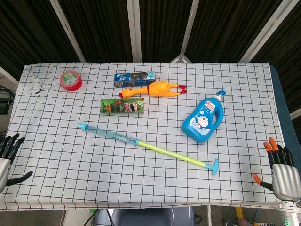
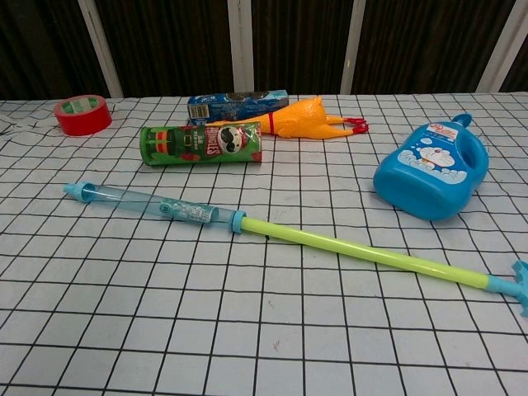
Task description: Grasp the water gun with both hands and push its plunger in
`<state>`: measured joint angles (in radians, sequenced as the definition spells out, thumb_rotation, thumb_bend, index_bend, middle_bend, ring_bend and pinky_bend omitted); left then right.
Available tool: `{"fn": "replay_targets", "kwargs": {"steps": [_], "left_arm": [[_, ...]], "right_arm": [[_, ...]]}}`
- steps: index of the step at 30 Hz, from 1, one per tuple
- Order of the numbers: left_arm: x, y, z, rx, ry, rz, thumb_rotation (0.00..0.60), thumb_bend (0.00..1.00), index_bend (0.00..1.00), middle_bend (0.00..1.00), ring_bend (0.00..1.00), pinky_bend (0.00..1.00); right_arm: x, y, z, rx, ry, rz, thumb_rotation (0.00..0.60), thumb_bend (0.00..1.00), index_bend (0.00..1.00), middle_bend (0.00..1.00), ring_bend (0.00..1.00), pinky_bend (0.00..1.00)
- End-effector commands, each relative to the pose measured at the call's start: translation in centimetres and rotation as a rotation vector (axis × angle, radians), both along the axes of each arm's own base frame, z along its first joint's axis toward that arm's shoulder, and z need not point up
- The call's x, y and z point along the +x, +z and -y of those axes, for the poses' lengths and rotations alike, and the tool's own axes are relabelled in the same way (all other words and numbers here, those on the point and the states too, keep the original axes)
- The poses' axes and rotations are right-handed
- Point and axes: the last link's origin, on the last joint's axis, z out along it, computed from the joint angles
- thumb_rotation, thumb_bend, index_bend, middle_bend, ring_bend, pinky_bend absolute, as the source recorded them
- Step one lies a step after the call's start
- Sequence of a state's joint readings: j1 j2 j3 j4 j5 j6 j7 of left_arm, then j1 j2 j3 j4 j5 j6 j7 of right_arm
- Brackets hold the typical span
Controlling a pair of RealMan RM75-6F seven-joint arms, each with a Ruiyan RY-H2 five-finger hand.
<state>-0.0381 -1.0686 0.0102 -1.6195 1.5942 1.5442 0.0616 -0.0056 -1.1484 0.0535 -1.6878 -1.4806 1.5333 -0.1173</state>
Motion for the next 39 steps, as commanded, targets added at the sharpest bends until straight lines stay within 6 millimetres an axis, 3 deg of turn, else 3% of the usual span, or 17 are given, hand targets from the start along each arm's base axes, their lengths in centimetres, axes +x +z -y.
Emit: {"fn": "replay_targets", "kwargs": {"steps": [1,36,39], "left_arm": [[0.0,0.0,0.0,-0.001,0.001,0.000,0.600,0.11,0.01,0.00,0.00,0.00],[0.2,-0.3,-0.3,-0.039,-0.001,-0.013,0.600,0.11,0.03,0.00,0.00,0.00],[0.3,-0.4,-0.2,-0.038,-0.008,-0.013,0.600,0.11,0.03,0.00,0.00,0.00]], "right_arm": [[0.0,0.0,0.0,-0.001,0.001,0.000,0.600,0.22,0.00,0.00,0.00,0.00],[0.9,-0.8,-0.3,0.062,0.064,0.017,0.600,0.22,0.00,0.00,0.00,0.00],[1.7,-1.3,-0.1,0.081,0.099,0.035,0.600,0.22,0.14,0.00,0.00,0.00]]}}
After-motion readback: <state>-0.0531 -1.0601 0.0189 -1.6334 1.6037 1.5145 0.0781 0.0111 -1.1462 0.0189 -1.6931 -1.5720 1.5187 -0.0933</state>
